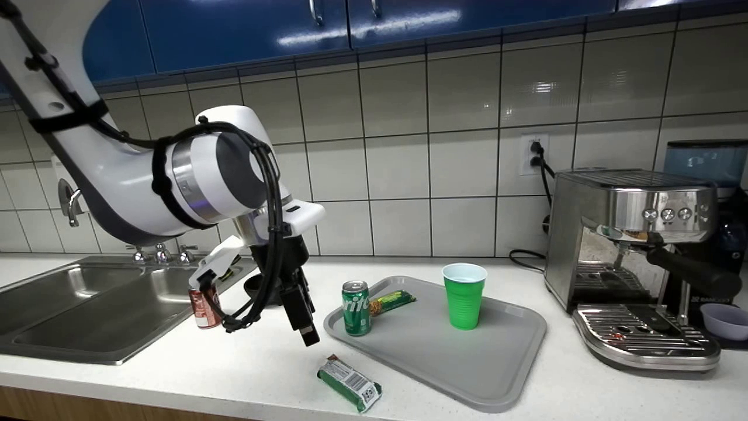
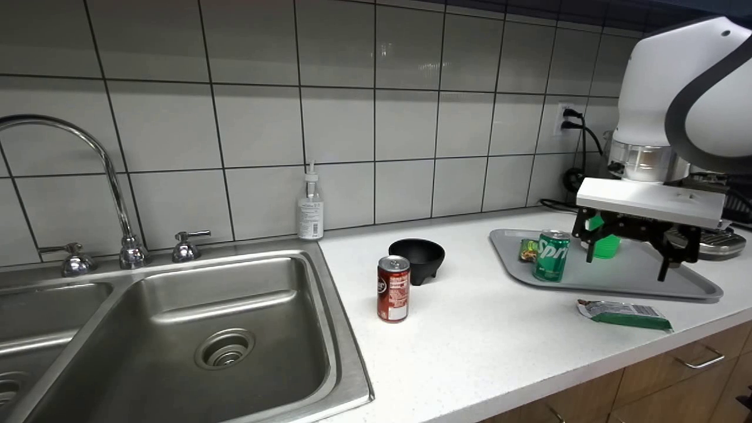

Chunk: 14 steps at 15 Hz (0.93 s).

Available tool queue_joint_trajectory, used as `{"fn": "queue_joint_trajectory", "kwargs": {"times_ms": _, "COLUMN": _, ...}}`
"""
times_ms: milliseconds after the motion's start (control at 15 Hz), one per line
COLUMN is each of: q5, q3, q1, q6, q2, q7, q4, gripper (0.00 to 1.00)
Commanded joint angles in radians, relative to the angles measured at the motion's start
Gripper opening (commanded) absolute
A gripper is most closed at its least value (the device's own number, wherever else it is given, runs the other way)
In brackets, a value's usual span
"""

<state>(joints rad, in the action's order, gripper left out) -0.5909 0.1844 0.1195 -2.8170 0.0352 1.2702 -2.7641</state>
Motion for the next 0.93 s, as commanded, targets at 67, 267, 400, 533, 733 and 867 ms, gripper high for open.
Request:
{"fn": "queue_joint_trajectory", "kwargs": {"times_ms": 67, "q5": -0.037, "q3": -0.009, "q1": 0.034, "q6": 0.008, "q2": -0.027, "q7": 0.07, "q4": 0.011, "gripper": 1.0}}
{"fn": "queue_joint_trajectory", "kwargs": {"times_ms": 267, "q5": -0.044, "q3": 0.008, "q1": 0.044, "q6": 0.004, "q2": -0.057, "q7": 0.077, "q4": 0.022, "gripper": 1.0}}
{"fn": "queue_joint_trajectory", "kwargs": {"times_ms": 400, "q5": -0.044, "q3": 0.02, "q1": 0.046, "q6": 0.002, "q2": -0.078, "q7": 0.083, "q4": 0.032, "gripper": 1.0}}
{"fn": "queue_joint_trajectory", "kwargs": {"times_ms": 533, "q5": -0.044, "q3": 0.036, "q1": 0.04, "q6": 0.004, "q2": -0.104, "q7": 0.092, "q4": 0.046, "gripper": 1.0}}
{"fn": "queue_joint_trajectory", "kwargs": {"times_ms": 733, "q5": -0.042, "q3": 0.06, "q1": 0.023, "q6": 0.004, "q2": -0.146, "q7": 0.116, "q4": 0.074, "gripper": 1.0}}
{"fn": "queue_joint_trajectory", "kwargs": {"times_ms": 867, "q5": -0.032, "q3": 0.076, "q1": 0.012, "q6": -0.001, "q2": -0.173, "q7": 0.126, "q4": 0.091, "gripper": 1.0}}
